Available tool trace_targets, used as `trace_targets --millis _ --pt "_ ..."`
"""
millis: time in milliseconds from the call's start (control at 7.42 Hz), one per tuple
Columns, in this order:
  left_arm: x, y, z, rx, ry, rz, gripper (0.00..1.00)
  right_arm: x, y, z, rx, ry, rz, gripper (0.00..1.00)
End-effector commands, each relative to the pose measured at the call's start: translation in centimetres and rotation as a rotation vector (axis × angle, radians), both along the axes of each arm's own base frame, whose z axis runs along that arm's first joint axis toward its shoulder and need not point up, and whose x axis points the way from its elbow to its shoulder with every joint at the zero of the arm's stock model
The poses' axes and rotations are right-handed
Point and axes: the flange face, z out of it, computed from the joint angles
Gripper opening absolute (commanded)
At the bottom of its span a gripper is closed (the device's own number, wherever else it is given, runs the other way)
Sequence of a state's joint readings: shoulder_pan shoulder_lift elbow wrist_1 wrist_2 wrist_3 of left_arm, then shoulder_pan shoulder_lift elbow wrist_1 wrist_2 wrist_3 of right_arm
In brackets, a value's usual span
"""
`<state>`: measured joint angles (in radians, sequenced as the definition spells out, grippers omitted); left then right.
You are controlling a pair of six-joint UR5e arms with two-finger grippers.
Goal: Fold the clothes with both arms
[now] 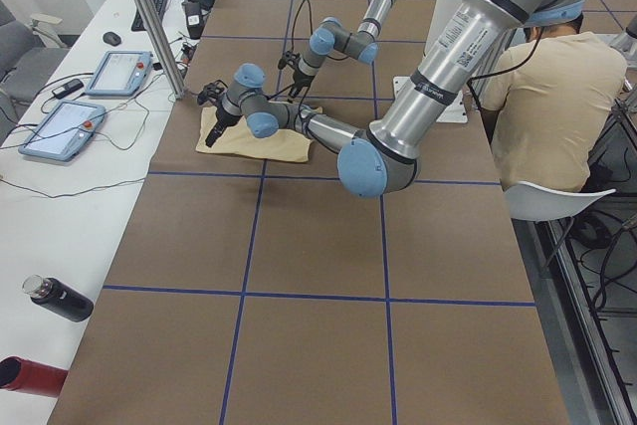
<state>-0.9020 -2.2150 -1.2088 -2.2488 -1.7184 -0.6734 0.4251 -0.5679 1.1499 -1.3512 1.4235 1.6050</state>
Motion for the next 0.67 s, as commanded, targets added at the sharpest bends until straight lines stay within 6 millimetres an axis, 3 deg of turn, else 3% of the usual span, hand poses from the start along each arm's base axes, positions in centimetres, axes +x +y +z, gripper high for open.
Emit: trace_targets --millis 0,135,270,539 --pt "0.1 0.1 0.0 0.000 0.001 0.003 1.00 0.1 0.1 -0.7 0.000 -0.007 -0.006 0.00" --pt "0.2 0.1 -0.1 0.000 0.002 0.003 1.00 1.0 0.5 0.6 0.003 -0.003 -0.015 0.00" --pt "0.1 0.1 -0.1 0.000 0.002 0.002 1.00 3.5 1.7 3.2 0.008 -0.018 -0.026 0.00" --pt "0.2 0.1 -0.1 0.000 0.002 0.003 1.00 10.3 5.4 8.5 0.037 -0.019 -0.066 0.00"
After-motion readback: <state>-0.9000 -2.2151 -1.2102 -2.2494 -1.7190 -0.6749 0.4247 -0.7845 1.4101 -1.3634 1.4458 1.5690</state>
